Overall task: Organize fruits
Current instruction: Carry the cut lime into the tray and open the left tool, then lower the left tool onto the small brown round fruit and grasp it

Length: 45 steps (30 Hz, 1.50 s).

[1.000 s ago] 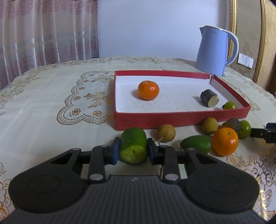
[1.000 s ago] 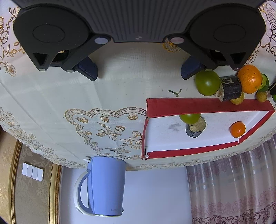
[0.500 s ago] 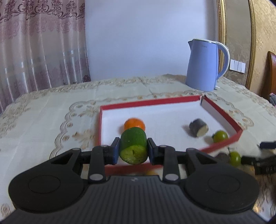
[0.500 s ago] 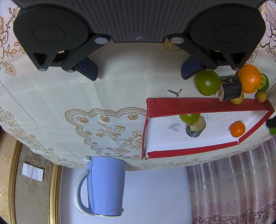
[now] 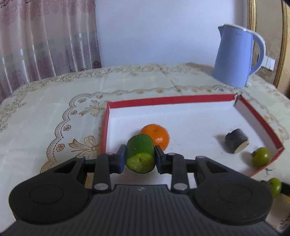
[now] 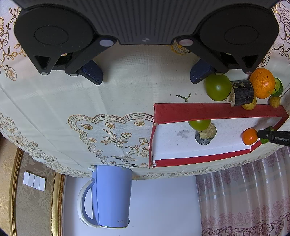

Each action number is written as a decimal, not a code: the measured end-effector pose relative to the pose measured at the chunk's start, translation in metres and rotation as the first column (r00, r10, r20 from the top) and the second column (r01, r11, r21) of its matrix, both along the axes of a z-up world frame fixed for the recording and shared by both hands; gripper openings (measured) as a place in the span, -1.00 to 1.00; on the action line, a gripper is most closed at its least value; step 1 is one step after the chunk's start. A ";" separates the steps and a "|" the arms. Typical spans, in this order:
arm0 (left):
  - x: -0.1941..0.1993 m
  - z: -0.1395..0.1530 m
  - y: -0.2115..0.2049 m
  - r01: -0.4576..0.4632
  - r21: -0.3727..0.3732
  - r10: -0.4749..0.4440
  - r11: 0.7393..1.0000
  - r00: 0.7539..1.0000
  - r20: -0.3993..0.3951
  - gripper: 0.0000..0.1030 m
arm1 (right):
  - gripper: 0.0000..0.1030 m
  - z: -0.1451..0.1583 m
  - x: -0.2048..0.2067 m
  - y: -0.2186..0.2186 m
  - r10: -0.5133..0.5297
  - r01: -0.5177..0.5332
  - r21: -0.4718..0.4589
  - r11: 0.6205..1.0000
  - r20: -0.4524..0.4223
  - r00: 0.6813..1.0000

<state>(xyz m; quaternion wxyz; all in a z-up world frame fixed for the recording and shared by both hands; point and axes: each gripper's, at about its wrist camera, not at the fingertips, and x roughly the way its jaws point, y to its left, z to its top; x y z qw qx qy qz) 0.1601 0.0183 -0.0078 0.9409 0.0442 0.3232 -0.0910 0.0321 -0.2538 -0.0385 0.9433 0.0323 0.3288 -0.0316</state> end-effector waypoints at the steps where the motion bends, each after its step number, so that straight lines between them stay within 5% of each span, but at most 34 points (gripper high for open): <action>1: 0.002 -0.003 -0.001 -0.002 0.004 0.002 1.000 1.000 -0.005 -0.43 | 1.00 0.000 0.000 0.000 0.000 0.000 0.000 1.000 0.000 1.000; 7: 0.003 -0.010 -0.003 0.004 0.022 -0.004 1.000 1.000 -0.011 -0.40 | 1.00 0.000 0.000 0.000 0.000 0.000 -0.001 1.000 0.000 1.000; 10: -0.003 -0.010 -0.005 -0.004 0.049 0.002 0.999 0.999 0.032 0.24 | 1.00 0.000 0.000 0.000 0.000 0.000 -0.001 1.000 -0.001 1.000; 14: -0.016 0.003 -0.006 -0.010 0.051 0.005 0.999 0.995 0.096 0.50 | 1.00 0.001 0.000 0.000 0.000 0.000 -0.001 1.000 -0.001 1.000; 23: -0.068 0.020 0.003 -0.006 0.050 -0.003 0.999 0.983 0.185 0.57 | 1.00 0.001 0.000 0.000 0.000 0.000 -0.001 1.000 -0.001 1.000; 32: -0.102 0.011 0.013 -0.009 -0.024 0.013 1.000 0.989 0.149 0.55 | 1.00 0.001 0.000 0.000 0.000 0.000 -0.001 1.000 -0.001 1.000; 45: -0.093 -0.008 0.000 0.004 0.015 -0.006 1.000 0.996 0.084 0.48 | 1.00 0.001 0.000 0.000 0.000 0.000 -0.001 1.000 -0.001 1.000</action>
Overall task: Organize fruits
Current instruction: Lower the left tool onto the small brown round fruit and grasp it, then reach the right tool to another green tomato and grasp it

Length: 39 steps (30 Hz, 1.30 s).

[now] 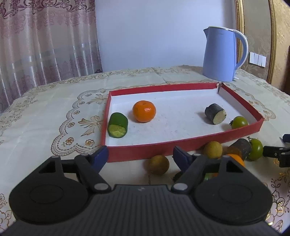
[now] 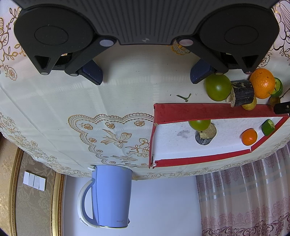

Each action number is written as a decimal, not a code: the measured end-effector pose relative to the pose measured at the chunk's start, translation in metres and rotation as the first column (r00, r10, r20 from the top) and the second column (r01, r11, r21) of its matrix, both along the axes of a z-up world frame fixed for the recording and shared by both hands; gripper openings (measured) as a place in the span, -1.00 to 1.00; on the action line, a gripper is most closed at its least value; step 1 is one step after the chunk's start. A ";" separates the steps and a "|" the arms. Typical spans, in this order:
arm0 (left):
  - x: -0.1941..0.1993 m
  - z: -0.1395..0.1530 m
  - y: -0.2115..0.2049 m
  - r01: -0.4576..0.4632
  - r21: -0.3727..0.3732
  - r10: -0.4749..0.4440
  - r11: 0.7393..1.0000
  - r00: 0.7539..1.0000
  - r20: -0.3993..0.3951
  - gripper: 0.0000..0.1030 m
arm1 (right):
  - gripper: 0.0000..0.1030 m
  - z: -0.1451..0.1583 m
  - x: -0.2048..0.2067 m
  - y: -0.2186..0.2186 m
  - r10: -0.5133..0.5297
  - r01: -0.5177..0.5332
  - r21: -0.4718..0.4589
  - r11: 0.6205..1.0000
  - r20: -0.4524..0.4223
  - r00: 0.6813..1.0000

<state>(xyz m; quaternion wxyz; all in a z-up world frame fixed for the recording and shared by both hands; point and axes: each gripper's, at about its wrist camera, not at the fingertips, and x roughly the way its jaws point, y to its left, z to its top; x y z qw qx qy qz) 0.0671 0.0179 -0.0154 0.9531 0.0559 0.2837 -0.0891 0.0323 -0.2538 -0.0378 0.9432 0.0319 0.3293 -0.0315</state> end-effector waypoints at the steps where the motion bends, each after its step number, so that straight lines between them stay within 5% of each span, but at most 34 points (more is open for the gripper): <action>1: 0.001 -0.001 0.000 -0.001 0.002 0.001 1.000 1.000 -0.005 0.48 | 1.00 0.000 0.000 0.000 0.000 0.000 0.000 1.000 0.000 1.000; 11: 0.006 -0.010 -0.002 -0.009 0.004 0.010 1.000 1.000 -0.030 0.34 | 1.00 0.000 0.000 0.000 0.000 0.000 0.000 1.000 0.000 1.000; 15: 0.003 -0.014 -0.006 0.017 0.035 -0.016 0.999 0.999 -0.039 -0.29 | 1.00 0.000 0.000 0.000 0.000 0.000 0.000 1.000 0.000 1.000; 23: 0.001 -0.016 0.001 0.010 0.007 -0.010 1.000 0.999 -0.036 -0.47 | 1.00 0.000 0.000 0.000 0.000 0.000 0.001 1.000 0.000 1.000; 39: 0.003 -0.017 0.030 -0.063 -0.040 0.061 0.997 0.998 -0.033 -0.48 | 1.00 0.004 -0.009 -0.006 0.036 -0.039 0.062 0.997 0.053 0.998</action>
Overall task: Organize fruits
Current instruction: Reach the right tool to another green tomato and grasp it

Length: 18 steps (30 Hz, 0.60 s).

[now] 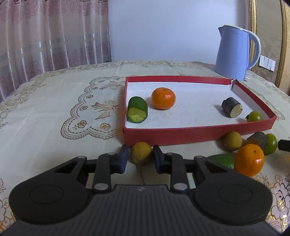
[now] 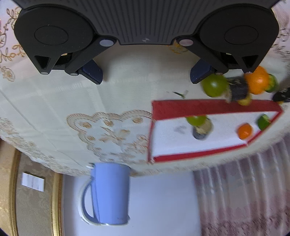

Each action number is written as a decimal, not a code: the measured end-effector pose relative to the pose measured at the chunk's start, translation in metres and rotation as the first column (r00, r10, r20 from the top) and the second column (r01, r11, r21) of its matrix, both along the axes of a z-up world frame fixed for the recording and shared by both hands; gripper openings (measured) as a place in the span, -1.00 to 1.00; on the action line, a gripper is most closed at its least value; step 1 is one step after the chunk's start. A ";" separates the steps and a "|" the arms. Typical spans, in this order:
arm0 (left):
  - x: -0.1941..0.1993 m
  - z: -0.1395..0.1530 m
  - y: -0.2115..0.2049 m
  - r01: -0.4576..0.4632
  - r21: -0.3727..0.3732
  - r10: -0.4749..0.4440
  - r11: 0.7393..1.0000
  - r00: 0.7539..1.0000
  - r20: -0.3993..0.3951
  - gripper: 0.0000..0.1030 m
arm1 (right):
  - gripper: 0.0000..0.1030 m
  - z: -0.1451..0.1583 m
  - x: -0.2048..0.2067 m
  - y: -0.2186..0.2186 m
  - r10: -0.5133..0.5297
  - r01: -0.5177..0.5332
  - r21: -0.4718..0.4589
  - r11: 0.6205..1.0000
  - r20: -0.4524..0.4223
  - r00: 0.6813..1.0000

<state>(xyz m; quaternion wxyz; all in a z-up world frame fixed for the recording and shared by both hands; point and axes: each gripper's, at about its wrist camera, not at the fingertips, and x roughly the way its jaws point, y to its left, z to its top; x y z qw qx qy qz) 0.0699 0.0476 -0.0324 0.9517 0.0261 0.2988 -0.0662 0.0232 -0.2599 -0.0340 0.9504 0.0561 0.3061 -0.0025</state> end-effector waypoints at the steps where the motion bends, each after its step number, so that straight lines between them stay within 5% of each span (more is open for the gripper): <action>1: 0.000 -0.001 0.000 0.002 -0.004 -0.002 1.000 1.000 -0.001 -0.49 | 1.00 0.002 -0.006 -0.001 0.025 -0.026 0.024 0.999 0.030 0.999; 5: 0.001 -0.001 0.002 0.003 -0.016 -0.003 1.000 1.000 -0.004 -0.49 | 1.00 0.008 -0.017 0.006 0.119 -0.121 0.028 0.992 0.065 0.991; 11: 0.001 -0.001 0.002 0.004 -0.018 -0.004 1.000 1.000 -0.004 -0.49 | 0.94 0.010 -0.015 0.042 0.221 -0.204 -0.161 0.966 0.094 0.971; 18: 0.001 -0.001 0.002 0.005 -0.022 -0.005 1.000 1.000 -0.005 -0.49 | 0.32 0.005 0.001 0.055 0.282 -0.271 -0.195 0.943 0.030 0.959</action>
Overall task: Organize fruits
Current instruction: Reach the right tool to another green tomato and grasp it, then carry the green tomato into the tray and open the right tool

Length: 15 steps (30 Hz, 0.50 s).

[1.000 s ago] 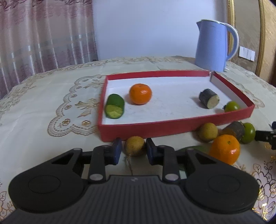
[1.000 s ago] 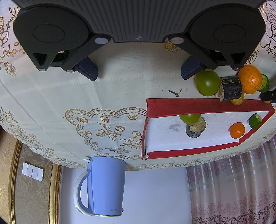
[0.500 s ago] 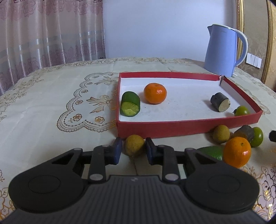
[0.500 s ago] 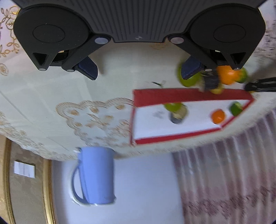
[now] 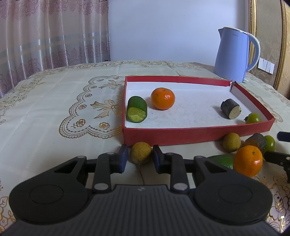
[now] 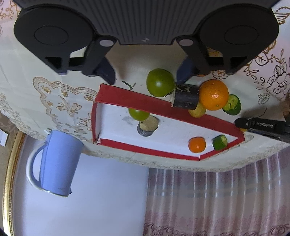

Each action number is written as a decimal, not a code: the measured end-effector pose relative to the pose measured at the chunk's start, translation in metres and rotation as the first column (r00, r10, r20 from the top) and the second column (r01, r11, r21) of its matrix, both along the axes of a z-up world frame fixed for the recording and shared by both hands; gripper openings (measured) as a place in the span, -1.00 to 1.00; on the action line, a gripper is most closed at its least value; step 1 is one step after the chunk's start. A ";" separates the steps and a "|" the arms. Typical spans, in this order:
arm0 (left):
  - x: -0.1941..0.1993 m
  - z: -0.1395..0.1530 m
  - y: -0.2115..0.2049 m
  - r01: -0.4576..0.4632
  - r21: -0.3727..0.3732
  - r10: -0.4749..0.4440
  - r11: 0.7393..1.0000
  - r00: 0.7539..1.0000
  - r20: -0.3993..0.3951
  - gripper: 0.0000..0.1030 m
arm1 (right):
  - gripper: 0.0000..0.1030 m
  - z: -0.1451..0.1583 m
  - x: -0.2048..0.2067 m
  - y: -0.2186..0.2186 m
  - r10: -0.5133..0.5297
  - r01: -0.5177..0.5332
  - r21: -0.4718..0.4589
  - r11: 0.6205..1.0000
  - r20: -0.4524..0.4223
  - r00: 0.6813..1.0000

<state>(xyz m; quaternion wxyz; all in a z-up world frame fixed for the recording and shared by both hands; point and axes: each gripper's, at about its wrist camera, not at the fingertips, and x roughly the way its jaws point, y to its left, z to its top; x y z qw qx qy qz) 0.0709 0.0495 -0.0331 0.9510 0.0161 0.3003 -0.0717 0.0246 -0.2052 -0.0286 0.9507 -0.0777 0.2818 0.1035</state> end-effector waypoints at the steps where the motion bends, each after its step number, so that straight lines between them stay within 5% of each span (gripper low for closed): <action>1: 0.000 0.000 0.000 0.000 -0.001 0.000 1.000 1.000 0.000 -0.49 | 0.26 -0.001 0.002 0.001 0.004 -0.004 -0.002 1.000 -0.007 1.000; 15: 0.000 0.000 0.001 0.002 -0.005 -0.002 1.000 1.000 0.000 -0.47 | -0.35 -0.002 0.012 0.015 0.049 -0.049 -0.024 0.999 -0.013 0.999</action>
